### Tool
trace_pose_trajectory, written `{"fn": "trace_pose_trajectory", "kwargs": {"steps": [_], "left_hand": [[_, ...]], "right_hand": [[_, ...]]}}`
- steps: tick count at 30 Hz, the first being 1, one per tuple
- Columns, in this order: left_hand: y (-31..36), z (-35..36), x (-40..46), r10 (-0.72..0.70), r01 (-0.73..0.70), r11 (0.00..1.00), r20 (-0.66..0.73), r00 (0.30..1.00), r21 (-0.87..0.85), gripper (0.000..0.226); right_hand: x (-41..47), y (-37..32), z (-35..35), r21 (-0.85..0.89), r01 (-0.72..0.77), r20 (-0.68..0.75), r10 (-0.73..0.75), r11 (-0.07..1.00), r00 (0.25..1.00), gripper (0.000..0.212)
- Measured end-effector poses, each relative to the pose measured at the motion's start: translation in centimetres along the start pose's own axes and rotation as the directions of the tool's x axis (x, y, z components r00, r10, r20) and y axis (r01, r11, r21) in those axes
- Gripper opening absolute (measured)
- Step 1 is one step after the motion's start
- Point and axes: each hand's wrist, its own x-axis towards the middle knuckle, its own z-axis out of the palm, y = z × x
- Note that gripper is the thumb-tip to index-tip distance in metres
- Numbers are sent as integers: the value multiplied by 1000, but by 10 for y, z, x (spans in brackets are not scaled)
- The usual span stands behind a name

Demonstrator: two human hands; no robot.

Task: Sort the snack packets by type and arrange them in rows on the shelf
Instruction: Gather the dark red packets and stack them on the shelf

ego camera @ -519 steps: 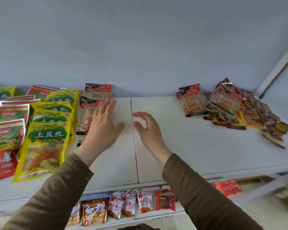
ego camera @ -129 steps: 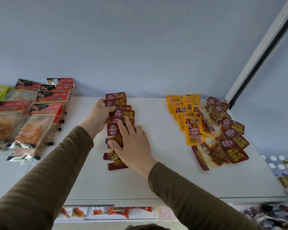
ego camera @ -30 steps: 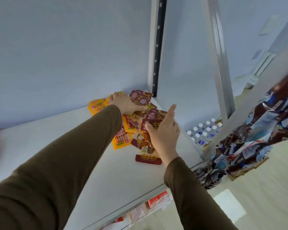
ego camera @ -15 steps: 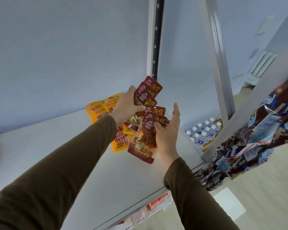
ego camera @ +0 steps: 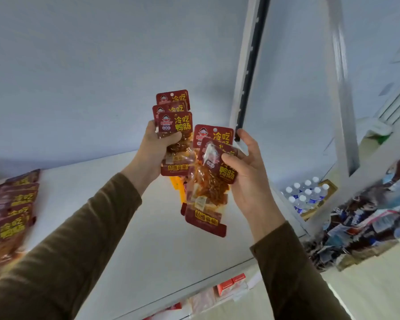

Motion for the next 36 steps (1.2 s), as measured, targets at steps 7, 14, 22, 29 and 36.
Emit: {"fn": "trace_pose_trajectory", "kwargs": {"steps": [7, 14, 22, 29, 36], "left_hand": [[12, -38, -39, -52, 48, 988, -23, 998, -150, 36], [9, -95, -73, 30, -17, 987, -79, 996, 158, 68], [-5, -176, -102, -52, 114, 976, -305, 951, 188, 57], [1, -245, -106, -162, 269, 941, -428, 889, 204, 84], [-3, -263, -109, -158, 301, 910, -433, 888, 284, 82]], "right_hand": [[6, 38, 72, -181, -5, 68, 17, 984, 998, 46], [-4, 81, 140, -342, 131, 132, -90, 931, 987, 48], [-27, 141, 213, -592, 82, 176, 30, 802, 984, 55], [-47, 174, 254, -565, -30, 328, 257, 825, 909, 59], [-53, 183, 264, -680, 122, 363, 187, 723, 913, 64]]}}
